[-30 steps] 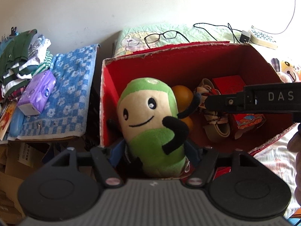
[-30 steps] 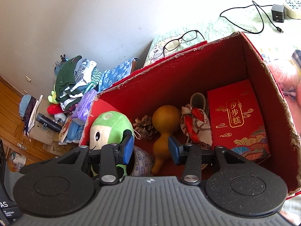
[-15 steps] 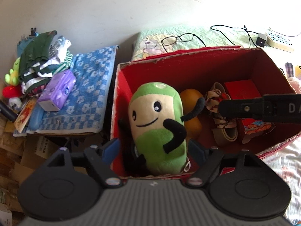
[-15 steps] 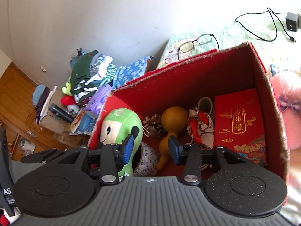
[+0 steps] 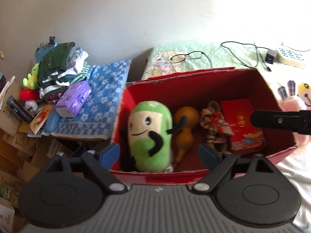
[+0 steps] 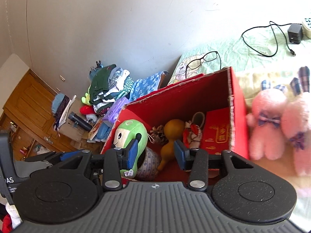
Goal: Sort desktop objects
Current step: 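Open the right tool and withdraw it from the red box, then move the right tool to the mauve teddy bear on the bed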
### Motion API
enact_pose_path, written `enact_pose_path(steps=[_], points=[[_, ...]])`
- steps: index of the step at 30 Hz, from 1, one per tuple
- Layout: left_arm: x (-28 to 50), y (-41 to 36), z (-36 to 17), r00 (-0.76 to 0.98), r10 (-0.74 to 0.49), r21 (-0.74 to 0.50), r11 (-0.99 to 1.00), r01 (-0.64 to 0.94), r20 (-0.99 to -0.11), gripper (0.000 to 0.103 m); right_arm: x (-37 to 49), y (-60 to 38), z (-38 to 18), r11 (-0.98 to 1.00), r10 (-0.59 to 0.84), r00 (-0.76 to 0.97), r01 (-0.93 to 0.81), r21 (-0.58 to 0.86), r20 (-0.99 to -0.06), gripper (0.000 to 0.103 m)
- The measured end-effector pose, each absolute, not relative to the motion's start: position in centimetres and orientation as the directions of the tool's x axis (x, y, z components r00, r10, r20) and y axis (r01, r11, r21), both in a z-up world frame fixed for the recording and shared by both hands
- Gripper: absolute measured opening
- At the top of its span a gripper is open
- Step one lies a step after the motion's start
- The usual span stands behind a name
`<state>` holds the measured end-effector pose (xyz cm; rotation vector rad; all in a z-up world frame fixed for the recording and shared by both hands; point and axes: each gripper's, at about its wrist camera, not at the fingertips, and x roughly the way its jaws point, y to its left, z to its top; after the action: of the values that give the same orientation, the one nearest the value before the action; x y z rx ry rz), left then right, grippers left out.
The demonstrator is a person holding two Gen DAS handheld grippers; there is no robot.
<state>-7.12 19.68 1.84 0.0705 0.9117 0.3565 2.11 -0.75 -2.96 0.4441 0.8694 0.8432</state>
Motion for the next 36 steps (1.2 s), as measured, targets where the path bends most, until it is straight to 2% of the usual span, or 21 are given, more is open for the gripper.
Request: enact_pose_path(steps=[5,12,16,21,25,33,36], points=[[-6.7,16.0,2.2,0.588,0.246,0.155,0.967,-0.202,-0.771,0.090,1.5,-4.1,-3.2,0.593,0.803,0.378,-0.444,0.671,-0.460,0.046],[-6.3,10.3,3.2,0.665,0.045,0.022,0.999,-0.043,-0.745,0.090,0.6,-9.8,-3.5,0.606,0.783,0.451,-0.403,0.686,-0.428,0.046],[-5.8,6.7,3.2,0.690,-0.112,-0.076,0.994,0.083,-0.715,0.090,0.5,-13.7,-4.5,0.654,0.731,0.511,-0.334,0.679,-0.453,0.046],[-4.5,2.1,1.2,0.628,-0.298,-0.218,0.954,0.204,-0.719,0.090,-0.1,-18.9,-6.2,0.709,0.651,0.574,-0.223,0.669,-0.498,0.046],[-3.7,-1.2,-1.0,0.604,-0.341,-0.256,0.940,0.226,-0.720,0.097,-0.5,-22.6,-7.4,0.738,0.583,0.623,-0.138,0.660,-0.521,0.046],[-1.2,-3.7,-2.6,0.546,-0.442,-0.365,0.897,0.251,-0.711,0.096,0.2,-27.5,-9.2,0.732,0.486,0.689,0.014,0.681,-0.537,0.046],[-0.1,-4.1,-3.1,0.526,-0.447,-0.378,0.894,0.241,-0.723,0.091,0.6,-29.1,-10.1,0.722,0.466,0.694,0.060,0.689,-0.549,0.046]])
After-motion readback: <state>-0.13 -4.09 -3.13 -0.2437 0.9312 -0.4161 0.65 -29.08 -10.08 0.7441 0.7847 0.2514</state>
